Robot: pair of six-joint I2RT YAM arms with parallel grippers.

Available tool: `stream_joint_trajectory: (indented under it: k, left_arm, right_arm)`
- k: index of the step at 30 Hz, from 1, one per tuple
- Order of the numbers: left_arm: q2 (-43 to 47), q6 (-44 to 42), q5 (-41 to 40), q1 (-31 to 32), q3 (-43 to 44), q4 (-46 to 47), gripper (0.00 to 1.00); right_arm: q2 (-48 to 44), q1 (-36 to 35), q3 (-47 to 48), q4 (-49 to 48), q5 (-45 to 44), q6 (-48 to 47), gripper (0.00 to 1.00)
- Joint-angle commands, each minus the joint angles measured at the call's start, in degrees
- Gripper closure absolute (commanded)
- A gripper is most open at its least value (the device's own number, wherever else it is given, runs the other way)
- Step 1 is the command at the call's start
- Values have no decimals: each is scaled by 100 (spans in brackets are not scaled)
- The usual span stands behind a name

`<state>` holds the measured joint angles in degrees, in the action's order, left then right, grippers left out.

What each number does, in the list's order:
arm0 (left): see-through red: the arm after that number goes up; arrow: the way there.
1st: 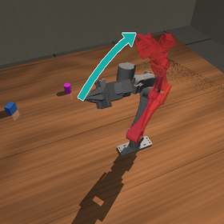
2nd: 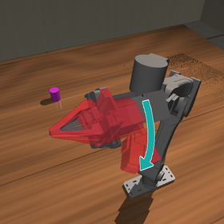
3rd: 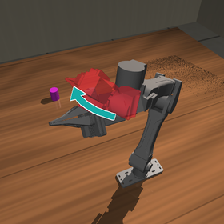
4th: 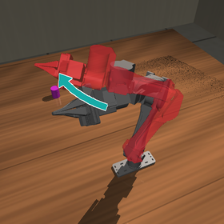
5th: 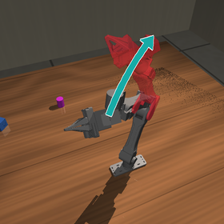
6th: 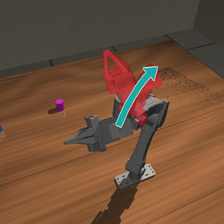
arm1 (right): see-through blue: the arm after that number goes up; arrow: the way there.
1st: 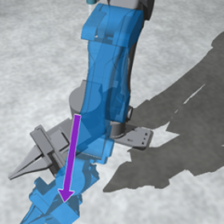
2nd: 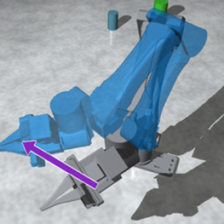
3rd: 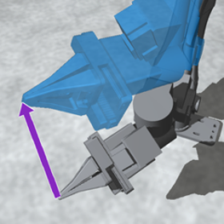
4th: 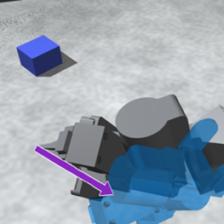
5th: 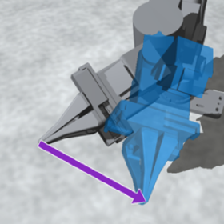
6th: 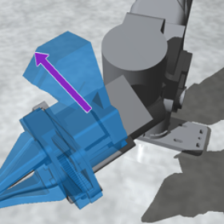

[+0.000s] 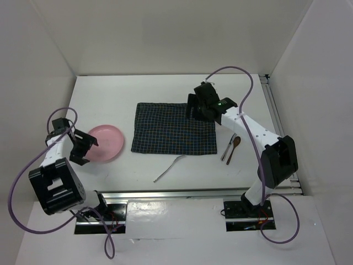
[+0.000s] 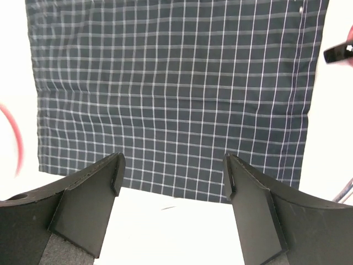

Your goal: Set the dinner table for one person

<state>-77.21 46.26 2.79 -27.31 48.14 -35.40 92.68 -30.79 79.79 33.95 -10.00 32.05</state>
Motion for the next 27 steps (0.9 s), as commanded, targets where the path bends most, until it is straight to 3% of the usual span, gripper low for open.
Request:
stream_joint_trajectory:
  k: [1,4,8,9,11,12,13,14,21,27]
  left_arm:
    - [-416,41,477,-73,-165,480,8]
    - [-566,111,477,-73,-427,726,8]
    - [-620,313,424,-73,-551,1008,27]
    - [-672,313,424,-73,-604,1061,45]
    - [-725,366,521,-73,-604,1184,64]
    - [-725,366,573,-73,-604,1184,85]
    - [-725,366,635,-73,-604,1184,96]
    - [-725,366,635,-73,-604,1184,100]
    - [204,-55,1180,181,291,938,100]
    - [348,-626,978,1393,1748,745,100]
  right_arm:
    - [-321,-59,-121,94,68,-32,16]
    - [-374,-59,-192,41,68,-32,16]
    - [-374,-59,-140,102,68,-32,18]
    - [-374,-59,-139,103,68,-32,18]
    - [-374,-59,-139,103,68,-32,18]
    - [-374,-59,-139,103,68,-32,18]
    - [-374,-59,-139,155,68,-32,19]
    - [-374,-7,-87,155,68,-32,19]
    - [-654,46,-34,383,16,-32,19]
    - [-1112,46,-244,708,-160,20,19]
